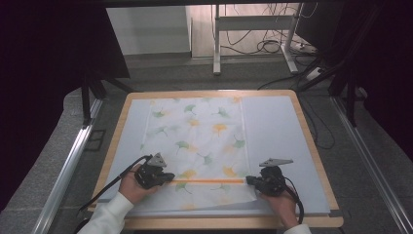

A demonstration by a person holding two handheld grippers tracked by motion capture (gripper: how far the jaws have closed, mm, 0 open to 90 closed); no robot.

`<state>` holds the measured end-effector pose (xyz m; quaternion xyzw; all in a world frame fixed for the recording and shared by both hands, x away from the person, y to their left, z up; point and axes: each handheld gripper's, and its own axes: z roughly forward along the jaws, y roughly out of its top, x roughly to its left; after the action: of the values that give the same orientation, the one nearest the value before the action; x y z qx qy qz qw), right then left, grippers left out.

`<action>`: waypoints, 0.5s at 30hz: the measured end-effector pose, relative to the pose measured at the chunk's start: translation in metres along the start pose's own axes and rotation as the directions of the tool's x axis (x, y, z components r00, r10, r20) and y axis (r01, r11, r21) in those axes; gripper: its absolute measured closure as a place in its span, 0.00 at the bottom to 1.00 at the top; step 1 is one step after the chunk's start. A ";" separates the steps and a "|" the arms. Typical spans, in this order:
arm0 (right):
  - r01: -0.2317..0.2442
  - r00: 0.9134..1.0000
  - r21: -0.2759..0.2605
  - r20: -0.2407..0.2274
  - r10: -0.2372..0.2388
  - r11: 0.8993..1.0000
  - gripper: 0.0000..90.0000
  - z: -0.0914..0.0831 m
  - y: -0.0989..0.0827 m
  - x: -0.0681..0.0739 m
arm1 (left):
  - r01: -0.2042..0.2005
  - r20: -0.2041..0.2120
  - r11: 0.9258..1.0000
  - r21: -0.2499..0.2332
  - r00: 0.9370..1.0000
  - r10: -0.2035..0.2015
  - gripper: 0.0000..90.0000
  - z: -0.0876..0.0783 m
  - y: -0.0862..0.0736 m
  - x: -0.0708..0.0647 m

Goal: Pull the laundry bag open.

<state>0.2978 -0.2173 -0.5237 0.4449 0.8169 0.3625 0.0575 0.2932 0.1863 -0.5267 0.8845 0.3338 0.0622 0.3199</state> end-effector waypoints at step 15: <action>-0.003 1.000 0.000 0.003 0.003 1.000 1.00 0.000 0.000 0.001 | 0.032 -0.027 0.999 -0.001 0.999 -0.032 1.00 -0.011 -0.014 0.009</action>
<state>0.2973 -0.2168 -0.5235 0.4466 0.8162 0.3618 0.0583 0.2891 0.2061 -0.5276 0.8779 0.3524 0.0693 0.3166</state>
